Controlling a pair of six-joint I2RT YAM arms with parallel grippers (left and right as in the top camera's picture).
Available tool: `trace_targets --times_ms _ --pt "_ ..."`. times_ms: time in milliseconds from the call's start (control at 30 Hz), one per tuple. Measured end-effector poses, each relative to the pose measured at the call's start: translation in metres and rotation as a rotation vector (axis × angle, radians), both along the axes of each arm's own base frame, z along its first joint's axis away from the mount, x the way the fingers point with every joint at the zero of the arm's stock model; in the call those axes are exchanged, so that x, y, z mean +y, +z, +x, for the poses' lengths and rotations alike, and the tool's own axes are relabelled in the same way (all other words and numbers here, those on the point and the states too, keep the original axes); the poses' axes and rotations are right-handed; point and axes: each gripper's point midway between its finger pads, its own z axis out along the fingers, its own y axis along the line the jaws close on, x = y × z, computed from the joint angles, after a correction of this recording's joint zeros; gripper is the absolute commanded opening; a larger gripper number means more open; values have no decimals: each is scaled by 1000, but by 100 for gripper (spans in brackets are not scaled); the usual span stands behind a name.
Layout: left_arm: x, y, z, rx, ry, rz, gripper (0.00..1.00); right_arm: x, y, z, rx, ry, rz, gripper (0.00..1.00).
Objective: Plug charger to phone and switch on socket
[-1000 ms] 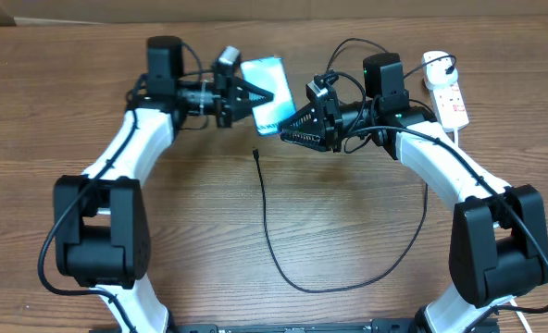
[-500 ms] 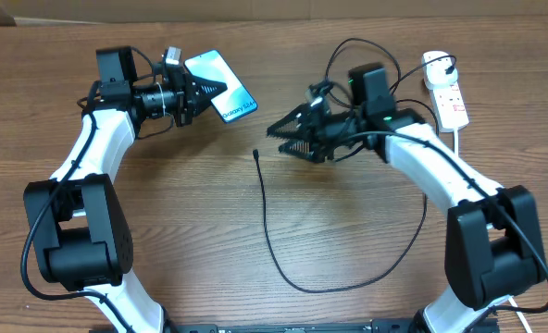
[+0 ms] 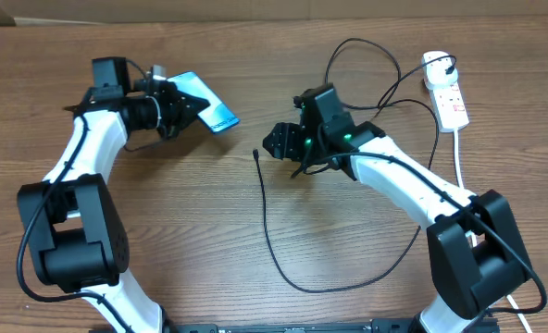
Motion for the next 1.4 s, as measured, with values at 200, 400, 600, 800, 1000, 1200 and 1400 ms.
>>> trace_targets --times_ms 200,400,600,800,1000,1200,1400 --pt "15 -8 -3 31 32 34 4 25 -14 -7 -68 43 -74 66" --pt "16 -9 -3 32 34 38 4 28 -37 -2 -66 47 -100 59" --pt "16 -9 -3 32 33 37 4 34 -53 2 -63 58 -91 59" --pt "15 -8 -4 32 31 33 4 37 -67 2 -44 68 -85 59" --pt "12 -5 -5 29 19 11 4 43 -63 8 -54 40 -48 55" --pt "11 -4 -5 27 15 4 4 46 -76 7 -24 20 -42 54" --pt "11 -4 -5 27 15 4 4 55 -77 2 -24 28 -30 45"
